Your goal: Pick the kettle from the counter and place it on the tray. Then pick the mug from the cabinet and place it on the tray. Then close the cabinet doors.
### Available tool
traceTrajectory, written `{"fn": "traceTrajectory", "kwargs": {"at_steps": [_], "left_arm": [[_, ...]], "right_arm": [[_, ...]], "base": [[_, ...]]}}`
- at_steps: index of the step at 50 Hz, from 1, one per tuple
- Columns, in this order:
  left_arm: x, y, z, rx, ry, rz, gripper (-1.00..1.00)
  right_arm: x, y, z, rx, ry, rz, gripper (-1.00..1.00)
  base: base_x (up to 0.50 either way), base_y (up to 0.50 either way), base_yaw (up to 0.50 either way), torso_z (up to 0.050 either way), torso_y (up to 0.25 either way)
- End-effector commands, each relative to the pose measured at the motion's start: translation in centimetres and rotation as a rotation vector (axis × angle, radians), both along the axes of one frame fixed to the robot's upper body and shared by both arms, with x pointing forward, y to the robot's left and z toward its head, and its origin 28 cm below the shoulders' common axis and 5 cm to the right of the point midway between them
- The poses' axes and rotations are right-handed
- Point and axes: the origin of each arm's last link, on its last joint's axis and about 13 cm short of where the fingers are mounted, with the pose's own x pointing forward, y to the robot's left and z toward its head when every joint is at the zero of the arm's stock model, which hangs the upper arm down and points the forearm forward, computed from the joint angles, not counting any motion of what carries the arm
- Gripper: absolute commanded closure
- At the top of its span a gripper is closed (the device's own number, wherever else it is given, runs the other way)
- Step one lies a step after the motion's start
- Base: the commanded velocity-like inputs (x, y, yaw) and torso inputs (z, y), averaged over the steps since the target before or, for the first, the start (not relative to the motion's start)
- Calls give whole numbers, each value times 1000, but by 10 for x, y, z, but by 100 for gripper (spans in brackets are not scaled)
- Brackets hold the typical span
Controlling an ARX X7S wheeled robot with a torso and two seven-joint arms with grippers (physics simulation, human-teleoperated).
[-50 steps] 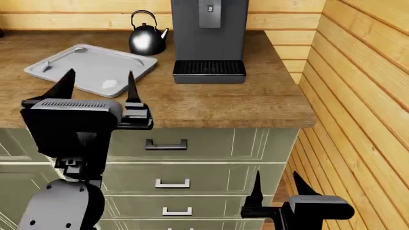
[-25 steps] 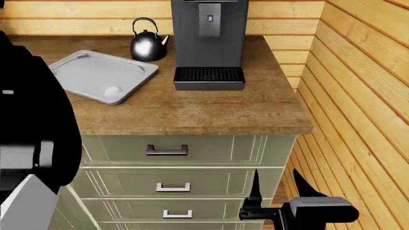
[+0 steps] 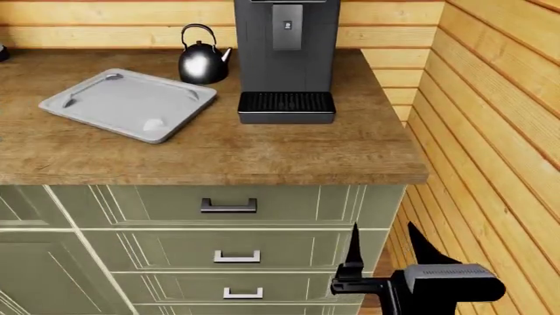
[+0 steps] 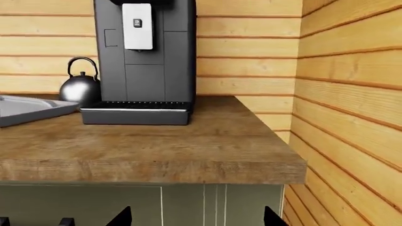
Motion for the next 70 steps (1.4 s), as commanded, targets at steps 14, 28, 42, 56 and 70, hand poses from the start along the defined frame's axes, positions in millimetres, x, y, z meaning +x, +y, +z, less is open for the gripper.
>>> {"fn": "traceTrajectory", "kwargs": {"at_steps": [14,28,42,56,70], "left_arm": [[-4,4,2,-16,90,2,-100],[-6,9,4,-26,75,6,-100],[-6,8,5,-31,69,-3,-100],[-6,12,6,-38,58,8,-100],[-6,18,7,-89,52,39,-100]], "right_arm": [[6,-16,180,-132,-353,-12,-100],[-8,-13,221,-146,-408,35,-100],[-7,-13,221,-152,-422,20,-100],[-6,-13,223,-142,-416,24,-100],[-5,-12,219,-146,-406,30,-100]], "base": [[0,0,0,0,0],[0,-162,0,0,0],[0,-429,0,0,0],[245,0,0,0,0],[500,0,0,0,0]]}}
